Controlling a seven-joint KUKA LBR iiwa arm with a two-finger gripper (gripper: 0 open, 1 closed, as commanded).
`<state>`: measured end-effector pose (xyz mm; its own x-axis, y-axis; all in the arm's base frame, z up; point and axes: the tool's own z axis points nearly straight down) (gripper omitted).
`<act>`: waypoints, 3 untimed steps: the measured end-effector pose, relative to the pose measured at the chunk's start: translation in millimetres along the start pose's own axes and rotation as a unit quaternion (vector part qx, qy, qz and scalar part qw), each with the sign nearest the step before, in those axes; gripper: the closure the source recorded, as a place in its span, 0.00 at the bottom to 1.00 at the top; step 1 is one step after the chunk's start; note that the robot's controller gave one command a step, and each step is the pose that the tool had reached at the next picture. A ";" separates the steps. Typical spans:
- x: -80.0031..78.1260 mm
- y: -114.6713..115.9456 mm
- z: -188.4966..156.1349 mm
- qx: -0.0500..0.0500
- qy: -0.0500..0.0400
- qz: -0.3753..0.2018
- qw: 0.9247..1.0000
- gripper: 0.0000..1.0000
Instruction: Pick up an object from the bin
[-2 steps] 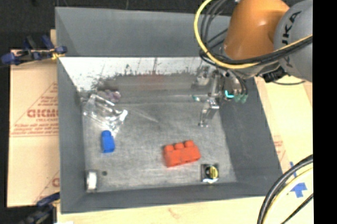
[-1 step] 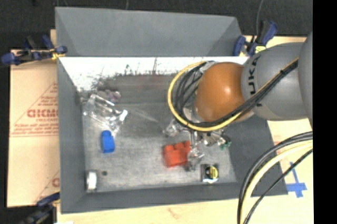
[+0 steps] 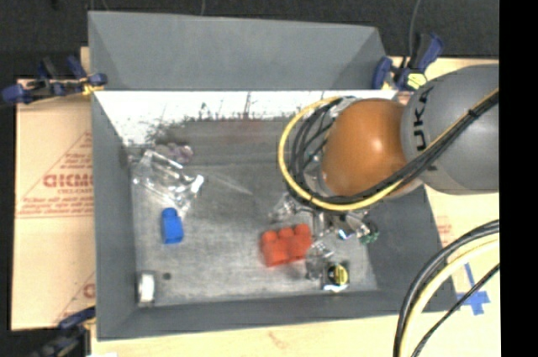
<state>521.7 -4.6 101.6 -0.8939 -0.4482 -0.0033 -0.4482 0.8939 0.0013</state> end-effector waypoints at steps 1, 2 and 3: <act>5.7 -4.9 1.3 -0.001 0.002 0.051 0.999 0.00; 2.3 -2.8 29.1 -0.001 0.000 0.103 0.995 0.00; 1.1 -3.2 27.6 0.001 -0.002 0.101 0.995 0.00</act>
Offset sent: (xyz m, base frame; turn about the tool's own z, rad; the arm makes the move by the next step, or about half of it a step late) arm -0.0034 -0.0080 -0.0016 0.1072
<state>522.2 -7.9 74.0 -0.9655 -0.2602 -0.0061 -0.2602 0.9655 0.0008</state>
